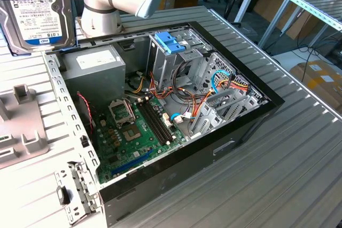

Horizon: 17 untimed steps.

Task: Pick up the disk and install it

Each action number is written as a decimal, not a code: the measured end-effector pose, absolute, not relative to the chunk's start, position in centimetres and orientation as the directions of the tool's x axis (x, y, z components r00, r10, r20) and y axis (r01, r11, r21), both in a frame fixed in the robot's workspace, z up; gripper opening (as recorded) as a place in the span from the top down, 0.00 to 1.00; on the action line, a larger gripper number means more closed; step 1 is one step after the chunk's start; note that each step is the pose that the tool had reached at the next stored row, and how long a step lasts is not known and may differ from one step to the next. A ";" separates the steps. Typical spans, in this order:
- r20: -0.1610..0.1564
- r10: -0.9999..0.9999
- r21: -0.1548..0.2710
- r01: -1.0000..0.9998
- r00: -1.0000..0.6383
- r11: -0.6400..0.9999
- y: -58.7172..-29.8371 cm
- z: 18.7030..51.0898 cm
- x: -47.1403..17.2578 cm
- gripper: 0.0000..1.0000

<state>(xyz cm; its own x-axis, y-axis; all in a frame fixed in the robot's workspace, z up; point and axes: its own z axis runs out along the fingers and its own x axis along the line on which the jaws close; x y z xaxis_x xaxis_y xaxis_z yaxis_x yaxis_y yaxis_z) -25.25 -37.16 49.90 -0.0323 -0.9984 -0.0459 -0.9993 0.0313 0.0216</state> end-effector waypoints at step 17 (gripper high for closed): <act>-0.046 -0.998 0.022 -0.999 -0.032 0.031 -37.2 49.8 -23.6 0.63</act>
<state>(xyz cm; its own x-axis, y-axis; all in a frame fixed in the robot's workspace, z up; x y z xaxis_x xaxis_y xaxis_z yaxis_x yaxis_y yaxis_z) -23.61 -37.17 49.83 -0.0323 -0.9984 -0.0459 -0.9993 0.0313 0.0217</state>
